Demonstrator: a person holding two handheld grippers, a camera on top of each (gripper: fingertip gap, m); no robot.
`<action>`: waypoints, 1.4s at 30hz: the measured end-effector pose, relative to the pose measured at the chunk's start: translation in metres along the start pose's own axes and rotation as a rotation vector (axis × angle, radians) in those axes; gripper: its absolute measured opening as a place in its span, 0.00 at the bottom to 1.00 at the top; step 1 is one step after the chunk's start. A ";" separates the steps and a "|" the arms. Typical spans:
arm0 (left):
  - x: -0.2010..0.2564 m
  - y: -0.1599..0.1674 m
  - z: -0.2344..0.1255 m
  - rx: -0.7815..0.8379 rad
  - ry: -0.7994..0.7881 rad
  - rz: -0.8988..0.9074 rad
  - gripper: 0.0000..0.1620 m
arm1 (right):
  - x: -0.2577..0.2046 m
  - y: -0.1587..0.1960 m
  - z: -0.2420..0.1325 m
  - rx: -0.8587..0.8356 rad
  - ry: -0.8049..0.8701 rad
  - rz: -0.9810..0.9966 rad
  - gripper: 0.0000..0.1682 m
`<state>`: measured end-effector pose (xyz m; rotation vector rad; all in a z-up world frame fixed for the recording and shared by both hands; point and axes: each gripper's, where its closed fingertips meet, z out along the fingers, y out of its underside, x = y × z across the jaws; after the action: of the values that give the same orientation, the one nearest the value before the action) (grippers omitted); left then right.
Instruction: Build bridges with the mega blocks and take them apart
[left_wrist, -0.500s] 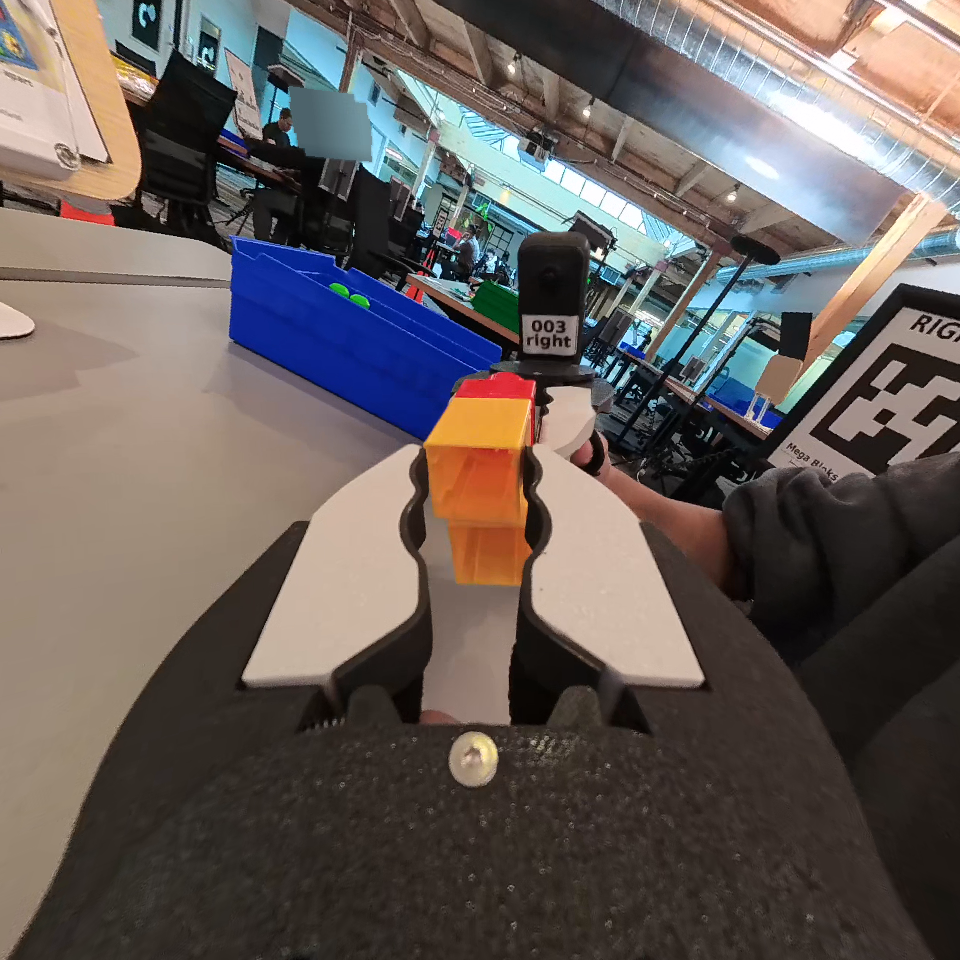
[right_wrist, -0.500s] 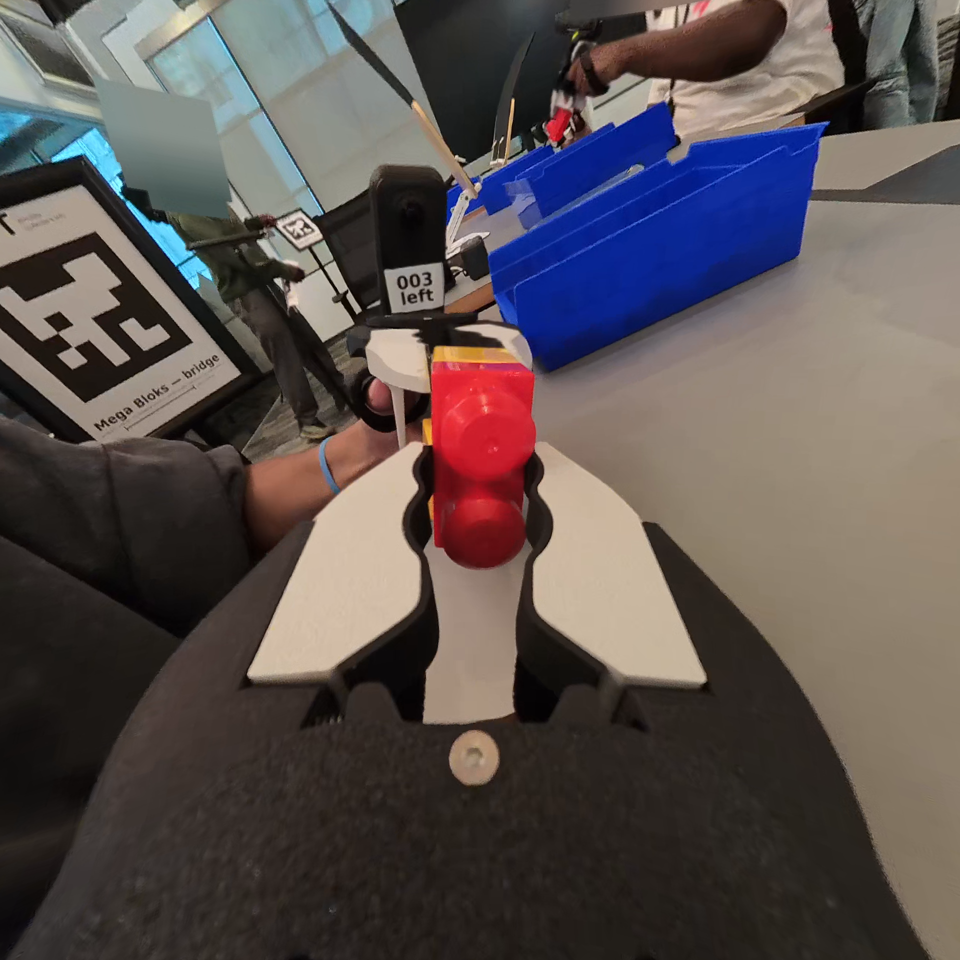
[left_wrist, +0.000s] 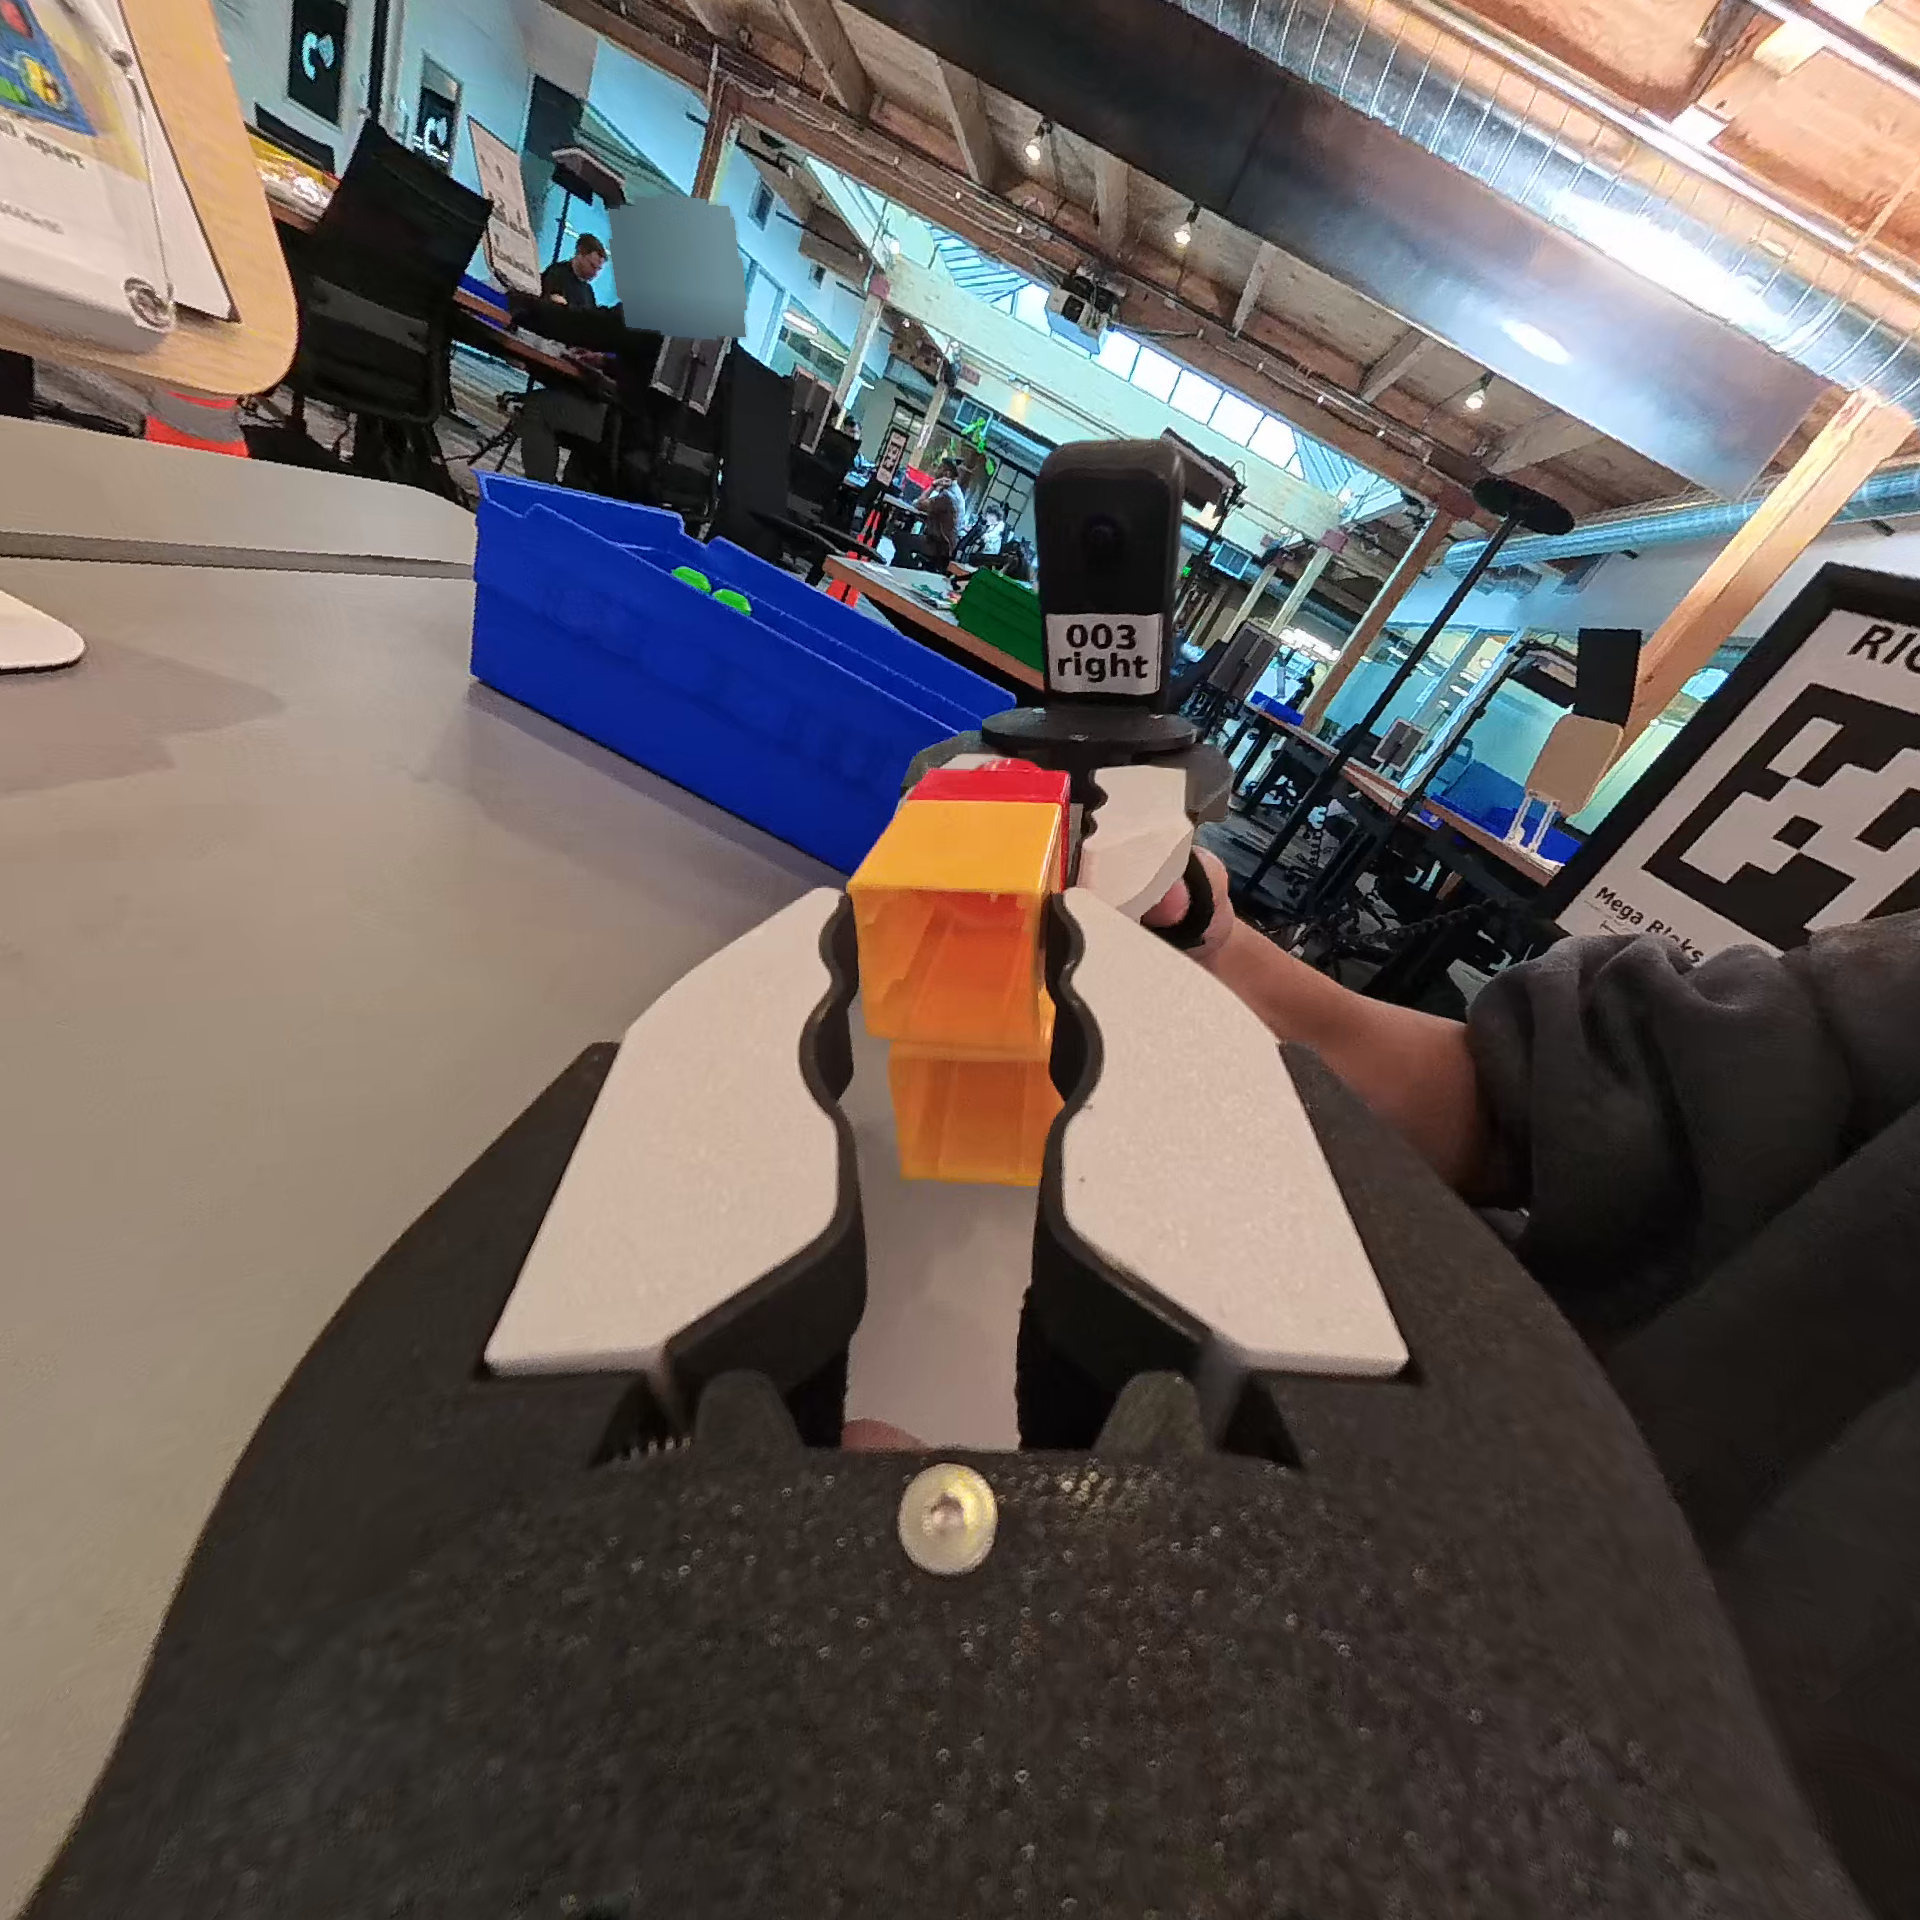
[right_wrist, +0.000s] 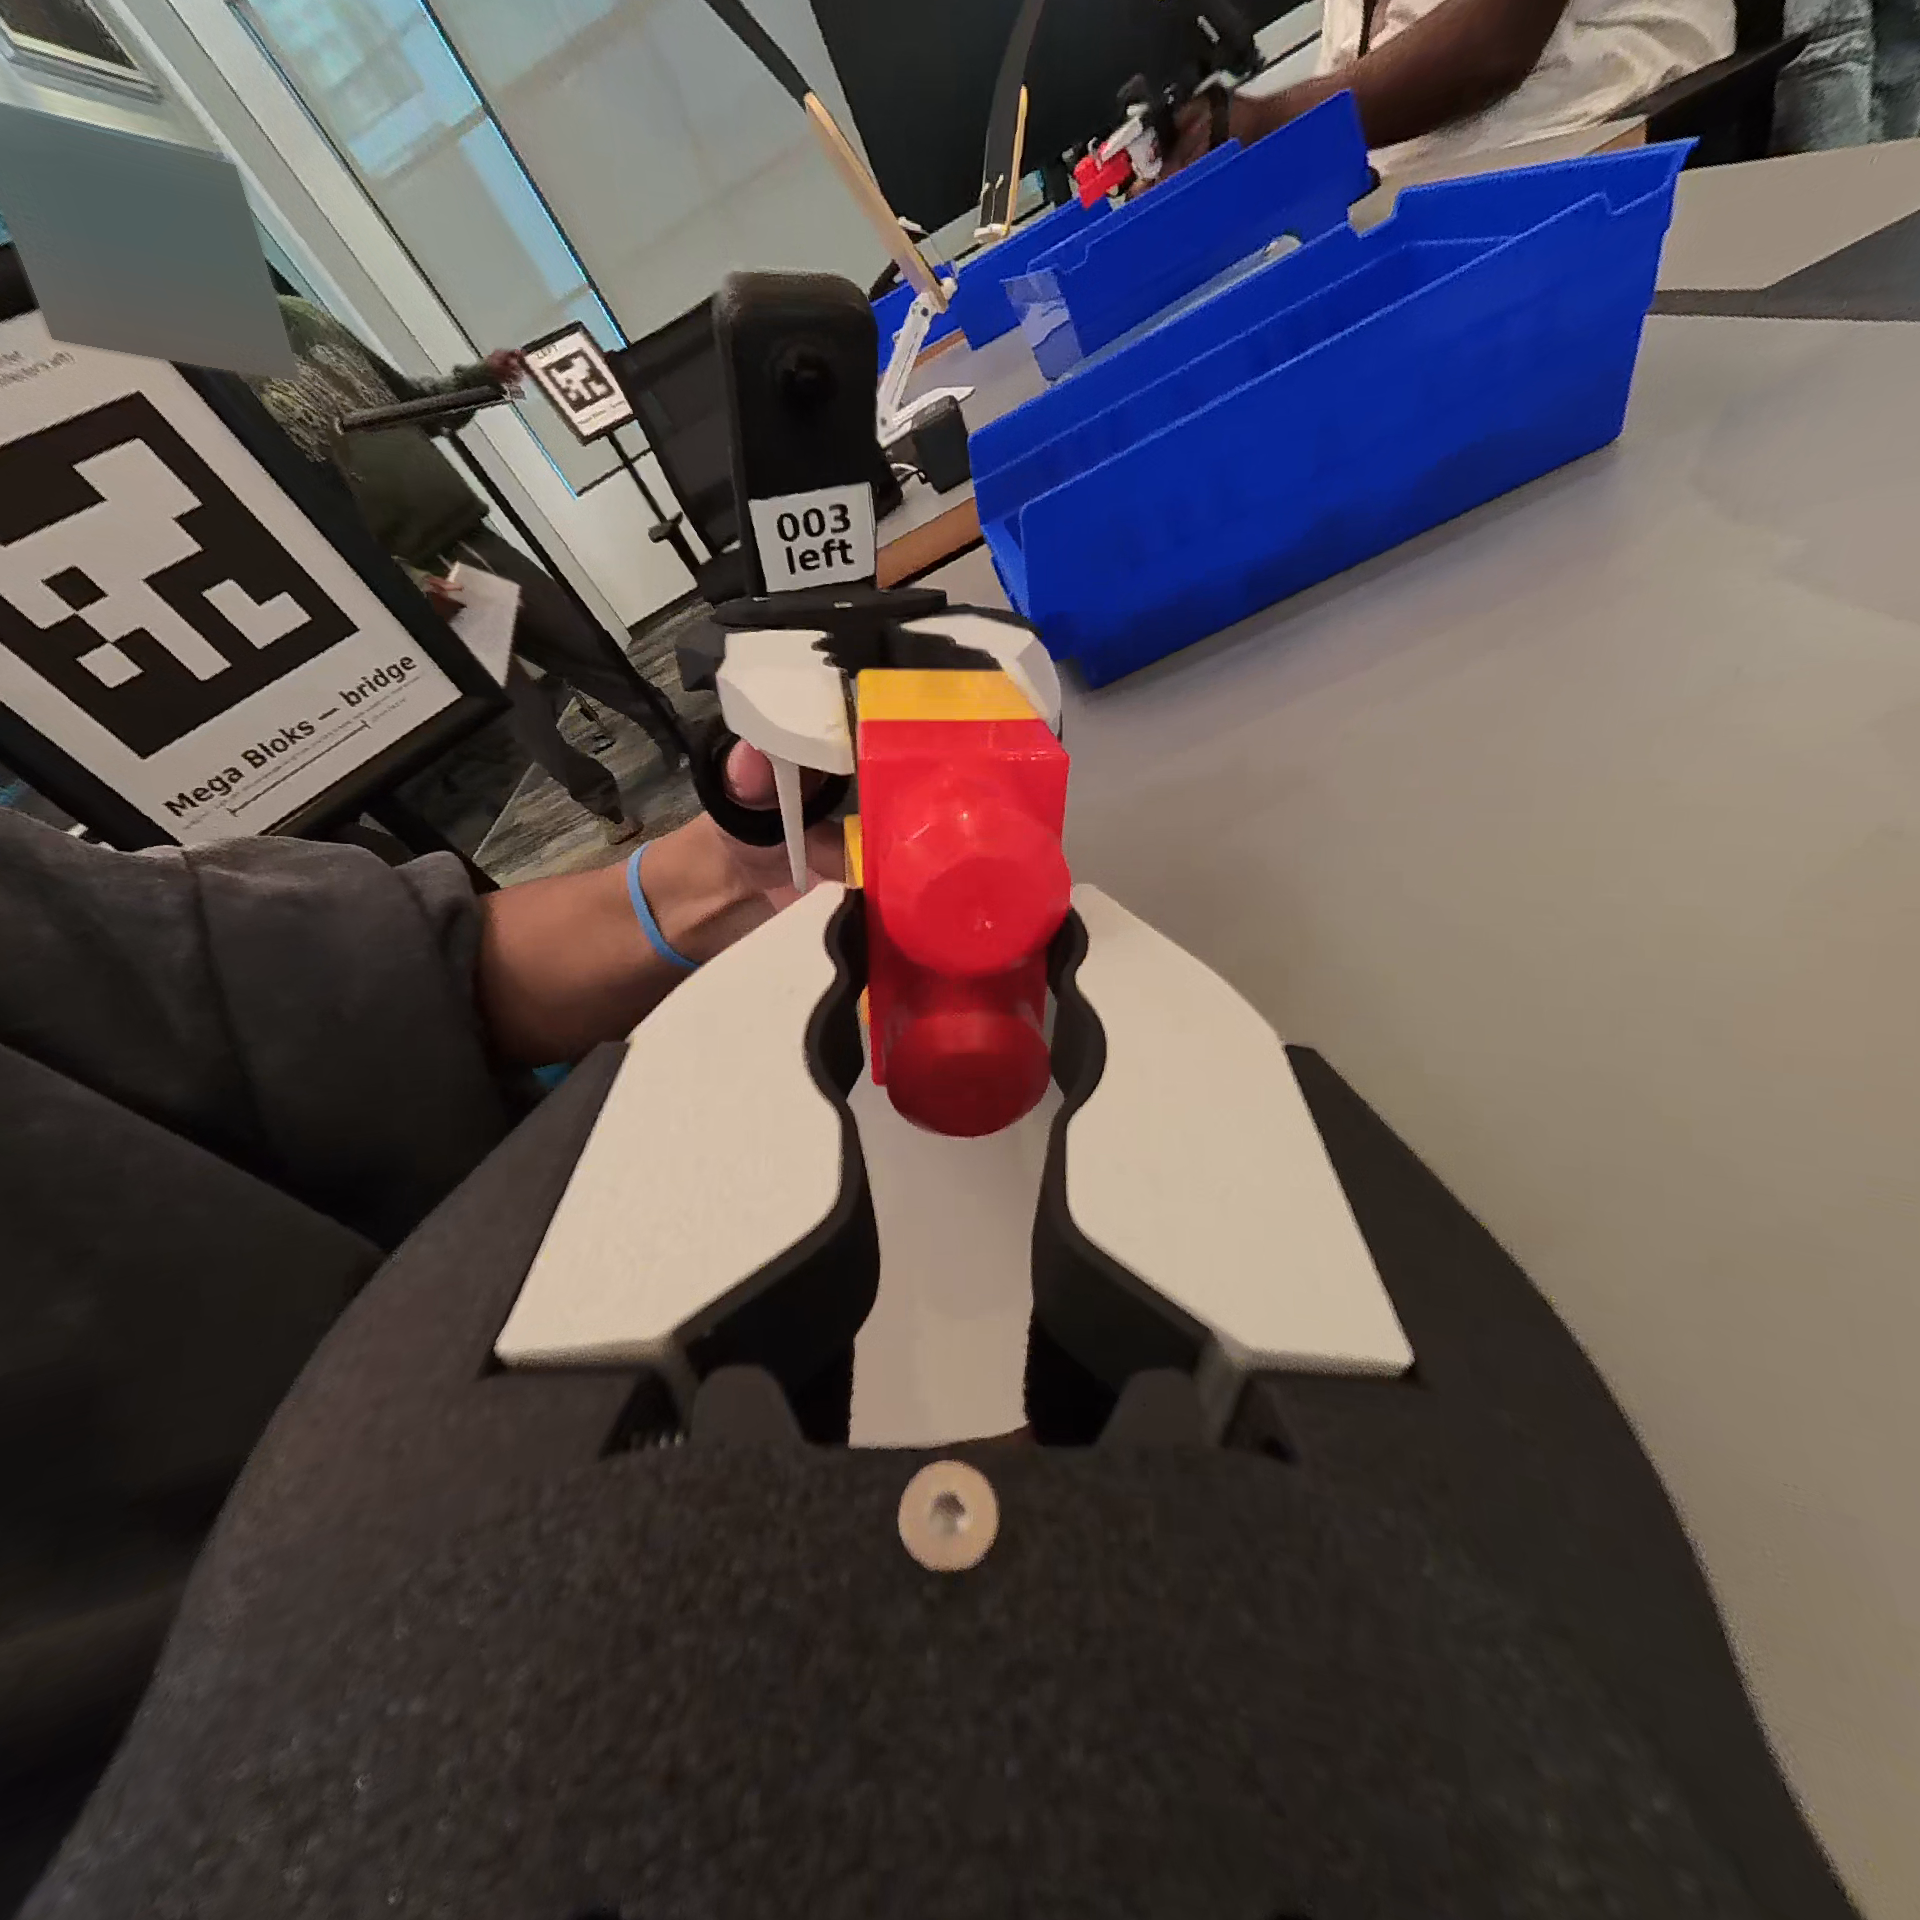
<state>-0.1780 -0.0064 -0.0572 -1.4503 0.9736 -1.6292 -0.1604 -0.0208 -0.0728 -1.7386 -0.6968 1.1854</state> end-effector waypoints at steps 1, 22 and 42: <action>0.000 0.000 0.001 -0.005 -0.003 0.004 0.21 | 0.001 0.001 0.000 -0.003 0.004 0.003 0.20; 0.013 0.015 0.001 -0.057 0.071 -0.044 0.22 | -0.009 -0.015 0.000 0.109 -0.059 0.061 0.25; 0.018 0.015 0.003 -0.016 0.107 -0.059 0.22 | -0.013 -0.002 0.004 0.070 -0.112 0.053 0.20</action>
<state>-0.1762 -0.0292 -0.0621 -1.4262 1.0143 -1.7610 -0.1691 -0.0291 -0.0666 -1.6510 -0.6705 1.3369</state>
